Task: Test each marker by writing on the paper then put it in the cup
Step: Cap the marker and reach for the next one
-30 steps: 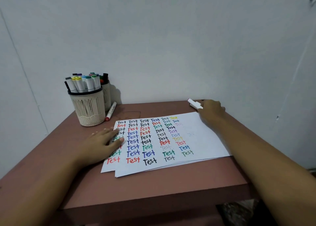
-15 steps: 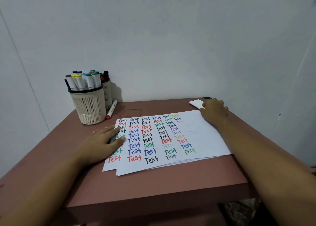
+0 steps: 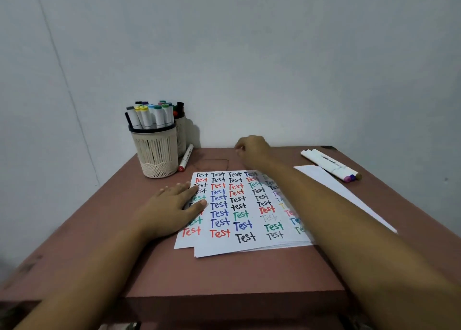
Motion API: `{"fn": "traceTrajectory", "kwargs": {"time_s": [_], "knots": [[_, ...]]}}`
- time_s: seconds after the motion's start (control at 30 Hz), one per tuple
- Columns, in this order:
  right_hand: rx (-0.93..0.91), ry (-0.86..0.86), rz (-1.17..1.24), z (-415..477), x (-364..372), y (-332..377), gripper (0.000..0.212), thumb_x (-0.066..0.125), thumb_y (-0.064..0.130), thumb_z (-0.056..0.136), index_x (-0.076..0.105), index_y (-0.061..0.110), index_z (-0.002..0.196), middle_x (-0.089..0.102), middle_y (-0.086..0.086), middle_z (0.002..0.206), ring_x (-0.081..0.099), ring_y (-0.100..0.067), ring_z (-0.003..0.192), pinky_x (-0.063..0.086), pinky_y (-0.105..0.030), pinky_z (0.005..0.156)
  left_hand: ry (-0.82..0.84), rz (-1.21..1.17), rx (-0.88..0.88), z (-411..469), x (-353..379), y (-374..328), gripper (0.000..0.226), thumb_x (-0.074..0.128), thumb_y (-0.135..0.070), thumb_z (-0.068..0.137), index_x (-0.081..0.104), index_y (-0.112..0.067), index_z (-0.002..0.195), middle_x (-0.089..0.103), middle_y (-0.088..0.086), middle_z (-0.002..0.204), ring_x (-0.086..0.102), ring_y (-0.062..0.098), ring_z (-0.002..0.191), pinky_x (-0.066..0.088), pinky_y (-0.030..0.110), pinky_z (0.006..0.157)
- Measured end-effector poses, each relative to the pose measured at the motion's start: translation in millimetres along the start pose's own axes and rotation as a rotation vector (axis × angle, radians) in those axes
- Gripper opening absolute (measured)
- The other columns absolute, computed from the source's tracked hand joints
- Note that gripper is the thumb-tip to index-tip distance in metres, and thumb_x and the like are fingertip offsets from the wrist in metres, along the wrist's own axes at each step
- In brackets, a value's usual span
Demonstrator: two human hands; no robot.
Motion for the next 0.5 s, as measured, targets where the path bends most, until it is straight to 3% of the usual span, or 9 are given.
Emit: {"fn": "traceTrajectory", "kwargs": {"time_s": [0.17, 0.33, 0.5], "knots": [[-0.085, 0.114, 0.025, 34.3, 47.9, 56.1, 0.027, 0.050, 0.009, 0.093, 0.067, 0.005, 0.112, 0.066, -0.016, 0.115, 0.060, -0.029, 0.104, 0.048, -0.035, 0.088, -0.010, -0.011, 0.007, 0.8, 0.9, 2.0, 0.063, 0.025, -0.059, 0.094, 0.018, -0.029, 0.149, 0.012, -0.006, 0.157, 0.010, 0.010, 0.144, 0.003, 0.031, 0.116], [-0.169, 0.232, -0.082, 53.8, 85.2, 77.7, 0.038, 0.049, 0.005, 0.092, 0.059, 0.016, 0.128, 0.061, -0.016, 0.125, 0.057, -0.030, 0.112, 0.046, -0.033, 0.090, -0.027, -0.007, 0.009, 0.6, 0.6, 2.0, 0.063, 0.025, -0.059, 0.094, 0.017, -0.029, 0.149, 0.012, -0.006, 0.157, 0.009, 0.011, 0.144, 0.002, 0.030, 0.115], [-0.218, 0.310, -0.180, 60.4, 107.3, 80.4, 0.047, 0.043, 0.000, 0.092, 0.051, 0.015, 0.136, 0.055, -0.016, 0.129, 0.054, -0.032, 0.118, 0.045, -0.035, 0.093, -0.019, -0.008, 0.011, 1.6, 1.7, 3.0, 0.063, 0.024, -0.059, 0.094, 0.015, -0.030, 0.149, 0.010, -0.006, 0.158, 0.007, 0.010, 0.144, 0.001, 0.031, 0.116]]}}
Point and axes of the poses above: each hand's wrist, its own z-axis towards the middle knuckle, its own x-axis out of the palm, y = z × x, the point moved 6 cm from there along z, towards the middle knuckle
